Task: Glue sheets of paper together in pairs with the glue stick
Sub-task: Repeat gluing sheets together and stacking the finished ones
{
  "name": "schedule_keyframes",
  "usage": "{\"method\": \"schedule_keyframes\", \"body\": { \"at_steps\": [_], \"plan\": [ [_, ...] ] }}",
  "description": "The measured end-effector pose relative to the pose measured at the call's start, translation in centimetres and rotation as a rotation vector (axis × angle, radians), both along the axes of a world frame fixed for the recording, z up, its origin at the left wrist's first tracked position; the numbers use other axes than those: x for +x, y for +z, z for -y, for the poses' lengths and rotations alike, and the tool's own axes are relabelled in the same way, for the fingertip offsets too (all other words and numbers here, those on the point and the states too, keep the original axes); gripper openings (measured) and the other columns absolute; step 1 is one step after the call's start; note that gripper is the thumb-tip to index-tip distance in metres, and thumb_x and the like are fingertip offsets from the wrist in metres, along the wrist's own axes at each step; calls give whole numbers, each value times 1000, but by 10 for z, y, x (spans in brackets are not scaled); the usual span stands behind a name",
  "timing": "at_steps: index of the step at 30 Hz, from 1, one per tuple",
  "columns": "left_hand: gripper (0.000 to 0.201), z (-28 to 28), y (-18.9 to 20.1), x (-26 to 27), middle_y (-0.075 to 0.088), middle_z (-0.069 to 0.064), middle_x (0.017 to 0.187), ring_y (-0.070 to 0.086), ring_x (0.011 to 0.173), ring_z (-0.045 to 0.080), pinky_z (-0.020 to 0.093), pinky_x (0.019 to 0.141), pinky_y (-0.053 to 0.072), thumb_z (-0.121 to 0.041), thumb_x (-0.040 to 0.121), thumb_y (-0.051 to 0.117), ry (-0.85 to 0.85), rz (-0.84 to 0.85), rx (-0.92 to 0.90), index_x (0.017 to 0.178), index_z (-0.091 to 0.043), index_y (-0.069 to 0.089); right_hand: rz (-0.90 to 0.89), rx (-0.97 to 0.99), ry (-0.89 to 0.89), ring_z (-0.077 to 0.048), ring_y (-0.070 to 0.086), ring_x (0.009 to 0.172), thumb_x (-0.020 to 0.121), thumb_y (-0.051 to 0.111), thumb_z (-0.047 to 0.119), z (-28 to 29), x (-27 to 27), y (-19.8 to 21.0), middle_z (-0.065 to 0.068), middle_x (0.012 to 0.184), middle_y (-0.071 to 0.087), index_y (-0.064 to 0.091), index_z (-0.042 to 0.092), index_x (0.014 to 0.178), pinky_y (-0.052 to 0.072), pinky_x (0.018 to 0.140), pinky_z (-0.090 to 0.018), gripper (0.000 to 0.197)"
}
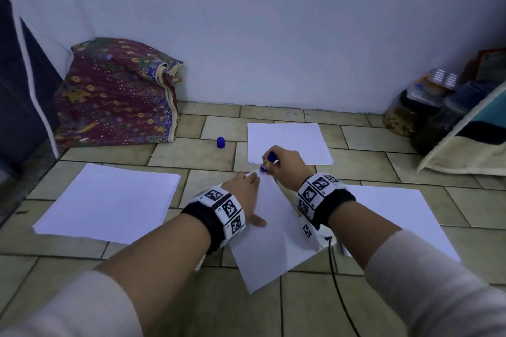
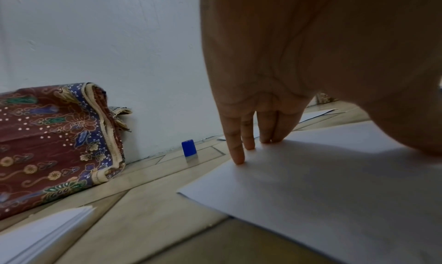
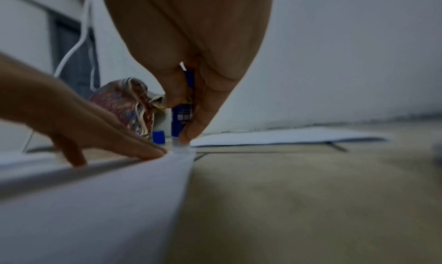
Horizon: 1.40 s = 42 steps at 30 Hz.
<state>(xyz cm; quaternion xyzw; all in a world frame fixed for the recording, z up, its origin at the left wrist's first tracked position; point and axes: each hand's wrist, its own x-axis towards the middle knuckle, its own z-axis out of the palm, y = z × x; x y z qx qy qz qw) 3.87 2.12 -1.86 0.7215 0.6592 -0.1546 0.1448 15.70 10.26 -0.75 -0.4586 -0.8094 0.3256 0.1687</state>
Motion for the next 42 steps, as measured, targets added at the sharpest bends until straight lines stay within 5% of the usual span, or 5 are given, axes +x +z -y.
{"method": "schedule_keyframes", "body": {
  "at_steps": [16, 22, 30, 34, 42],
  "plan": [
    [110, 3, -3, -1, 13, 6, 159, 19, 142, 24, 39, 111, 32, -66, 75, 64, 16, 16, 36, 150, -4, 11, 229, -17, 222, -19, 63, 86, 90, 55, 8, 37, 67, 8, 1, 90, 64, 57, 14, 102, 52, 80, -31, 13],
    [109, 6, -3, -3, 6, 7, 160, 12, 145, 24, 40, 115, 27, -64, 77, 64, 20, 51, 47, 151, -4, 10, 250, -21, 283, 8, 54, 69, 93, 52, 5, 57, 99, 9, -1, 96, 67, 57, 9, 109, 40, 64, -3, 17],
    [101, 10, -5, -3, -8, 8, 158, 16, 143, 26, 41, 108, 35, -62, 77, 66, 63, 78, 61, 146, -2, 22, 307, 23, 364, 24, 49, 70, 91, 53, 2, 76, 132, 13, 27, 78, 47, 57, 3, 106, 36, 62, -2, 16],
    [94, 14, -4, -2, -8, 7, 157, 7, 143, 28, 42, 106, 33, -69, 71, 66, 95, 19, 110, 134, -5, 38, 338, -15, 415, 10, 57, 69, 90, 53, 3, 77, 143, 18, 15, 81, 60, 59, 9, 106, 40, 63, -6, 18],
    [54, 25, 6, 3, 10, -6, 157, 19, 141, 18, 34, 106, 35, -23, 98, 50, -341, 131, 71, 146, -36, 31, -309, -80, -60, -12, 71, 71, 89, 61, 3, 64, 155, 14, -11, 87, 70, 59, 2, 95, 53, 68, -19, 6]
  ]
}}
